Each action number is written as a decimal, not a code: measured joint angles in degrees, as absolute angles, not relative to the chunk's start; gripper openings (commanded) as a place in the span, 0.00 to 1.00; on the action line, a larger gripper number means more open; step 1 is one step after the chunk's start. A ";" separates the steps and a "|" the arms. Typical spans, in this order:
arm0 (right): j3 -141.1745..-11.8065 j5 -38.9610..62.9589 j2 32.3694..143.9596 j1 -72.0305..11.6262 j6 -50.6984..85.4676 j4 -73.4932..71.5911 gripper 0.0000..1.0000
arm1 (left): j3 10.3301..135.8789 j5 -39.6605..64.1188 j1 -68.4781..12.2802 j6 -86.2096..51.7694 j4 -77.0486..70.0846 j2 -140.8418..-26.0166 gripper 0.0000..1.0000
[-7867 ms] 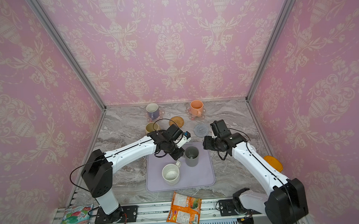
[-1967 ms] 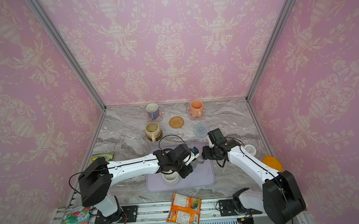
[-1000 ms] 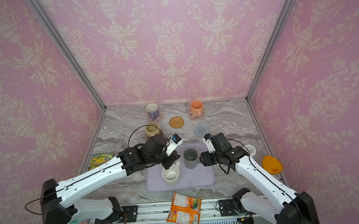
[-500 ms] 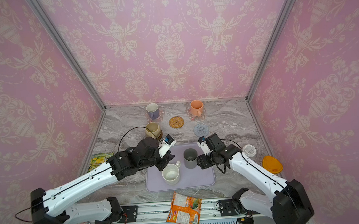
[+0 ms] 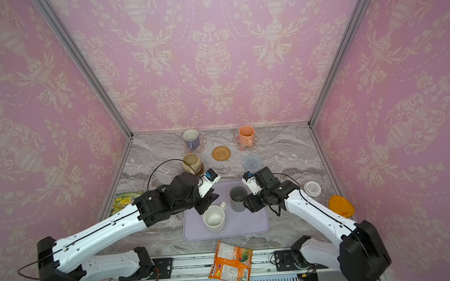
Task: Place cups on coasters
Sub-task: Pick up the cup from the tray.
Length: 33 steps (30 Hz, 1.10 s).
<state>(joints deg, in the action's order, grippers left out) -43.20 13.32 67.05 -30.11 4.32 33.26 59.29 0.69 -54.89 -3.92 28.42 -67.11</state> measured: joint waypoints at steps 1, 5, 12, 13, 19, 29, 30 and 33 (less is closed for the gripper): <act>-43.24 13.32 67.20 -30.50 4.32 33.28 0.61 | 59.29 0.69 -54.89 -3.92 28.42 -67.11 0.36; -43.57 13.30 67.29 -32.32 4.86 33.32 0.60 | 59.24 0.69 -54.89 -3.92 28.38 -67.11 0.36; -43.99 11.27 67.29 -35.66 7.09 33.80 0.56 | 58.15 0.71 -54.89 -3.92 28.08 -67.11 0.37; -43.99 10.57 67.29 -36.01 7.55 33.89 0.55 | 57.98 0.71 -54.89 -3.95 27.97 -67.11 0.37; -44.58 5.26 69.34 -37.65 10.37 34.46 0.49 | 57.69 0.69 -54.89 -3.95 27.86 -67.11 0.37; -46.46 0.62 74.15 -39.24 12.34 34.57 0.38 | 55.07 0.67 -54.89 -3.95 27.00 -66.46 0.37; -46.74 0.38 74.37 -39.46 12.47 34.52 0.37 | 54.81 0.67 -54.89 -3.92 27.09 -66.15 0.37; -46.92 0.03 74.37 -39.59 13.28 34.06 0.34 | 54.15 0.62 -54.89 -3.92 27.07 -64.99 0.37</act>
